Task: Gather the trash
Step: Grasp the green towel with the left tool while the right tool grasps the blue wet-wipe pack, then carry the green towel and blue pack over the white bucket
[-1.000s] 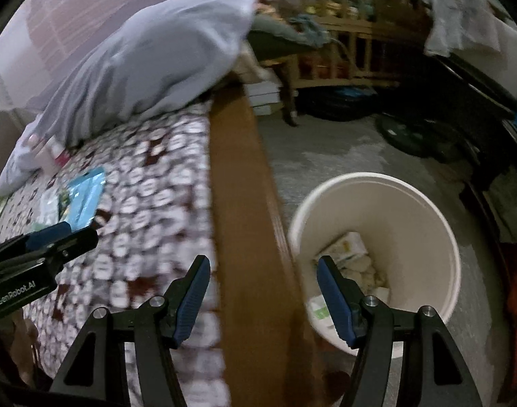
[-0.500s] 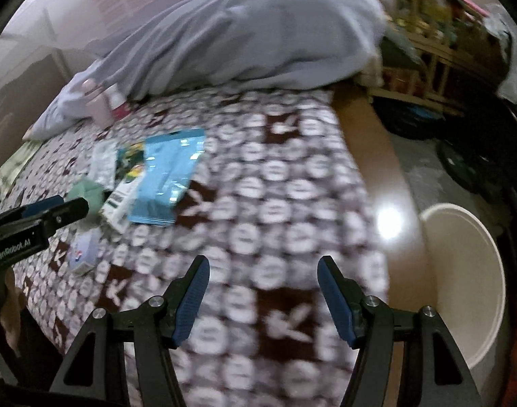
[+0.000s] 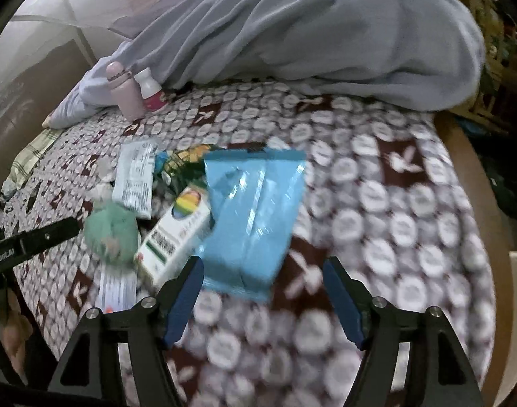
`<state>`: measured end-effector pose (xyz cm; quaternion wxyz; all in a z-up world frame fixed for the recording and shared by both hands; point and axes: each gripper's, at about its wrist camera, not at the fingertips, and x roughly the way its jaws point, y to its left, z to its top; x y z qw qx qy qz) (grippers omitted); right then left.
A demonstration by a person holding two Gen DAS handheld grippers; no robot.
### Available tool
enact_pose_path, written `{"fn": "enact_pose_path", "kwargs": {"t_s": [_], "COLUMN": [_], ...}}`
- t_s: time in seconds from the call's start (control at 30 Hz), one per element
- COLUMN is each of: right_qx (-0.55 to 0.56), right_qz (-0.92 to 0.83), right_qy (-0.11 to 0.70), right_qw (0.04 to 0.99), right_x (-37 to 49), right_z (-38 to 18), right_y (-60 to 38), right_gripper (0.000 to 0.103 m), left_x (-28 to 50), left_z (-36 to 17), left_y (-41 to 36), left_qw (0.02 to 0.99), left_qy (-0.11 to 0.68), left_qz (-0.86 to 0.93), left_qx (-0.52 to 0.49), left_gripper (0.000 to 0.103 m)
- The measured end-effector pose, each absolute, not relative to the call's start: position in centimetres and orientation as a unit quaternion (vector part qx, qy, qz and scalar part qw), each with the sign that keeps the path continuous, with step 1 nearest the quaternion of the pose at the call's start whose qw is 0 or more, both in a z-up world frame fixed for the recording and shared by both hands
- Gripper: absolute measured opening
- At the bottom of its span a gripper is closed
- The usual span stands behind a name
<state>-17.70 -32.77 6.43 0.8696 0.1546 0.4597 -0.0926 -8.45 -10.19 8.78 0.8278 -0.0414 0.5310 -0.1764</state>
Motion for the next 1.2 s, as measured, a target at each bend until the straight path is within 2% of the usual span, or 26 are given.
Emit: {"fn": "enact_pose_path", "kwargs": {"t_s": [0.1,0.23,0.37,0.4,0.43,0.47,0.53,0.63,0.87,1.2], "right_qx": [0.159,0.165,0.164,0.159,0.151,0.147,0.148,0.143,0.124,0.116], "right_qz": [-0.096,-0.094,-0.084,-0.085,-0.085,-0.084,-0.076,-0.072,-0.071,-0.093], "right_qy": [0.469,0.474,0.468,0.466,0.464,0.462,0.452,0.438,0.417,0.412], "right_qw": [0.864,0.860,0.864,0.866,0.869,0.871,0.876,0.885,0.898,0.899], "right_x": [-15.9,-14.4,-13.7,-13.8,-13.9,-14.0,-14.6,-15.8,-19.7,-24.4], "right_z": [5.5,4.5,3.7,3.7,3.7,3.8,4.4,5.7,8.8,9.8], "right_y": [-33.2,-33.7,-33.9,-33.8,-33.7,-33.7,-33.7,-33.5,-33.1,-33.2], "right_gripper": [0.070,0.071,0.070,0.067,0.058,0.057,0.051,0.050,0.050,0.050], "left_x": [-7.3,-6.8,-6.7,-6.7,-6.8,-7.0,-7.6,-8.6,-11.7,-15.9], "left_z": [7.5,6.3,5.1,5.0,5.0,5.2,5.7,6.9,9.7,11.8], "left_y": [-10.5,-11.4,-11.6,-11.5,-11.5,-11.5,-11.7,-11.8,-12.3,-15.4], "left_qw": [0.814,0.808,0.795,0.794,0.796,0.798,0.797,0.799,0.808,0.814], "left_qy": [0.547,0.550,0.563,0.563,0.561,0.558,0.556,0.550,0.526,0.499], "left_qz": [-0.181,-0.186,-0.196,-0.195,-0.195,-0.199,-0.211,-0.226,-0.260,-0.297], "left_qx": [-0.072,-0.094,-0.116,-0.117,-0.114,-0.112,-0.102,-0.091,-0.047,0.000], "left_gripper": [0.064,0.070,0.070,0.070,0.068,0.052,0.046,0.040,0.038,0.038]}}
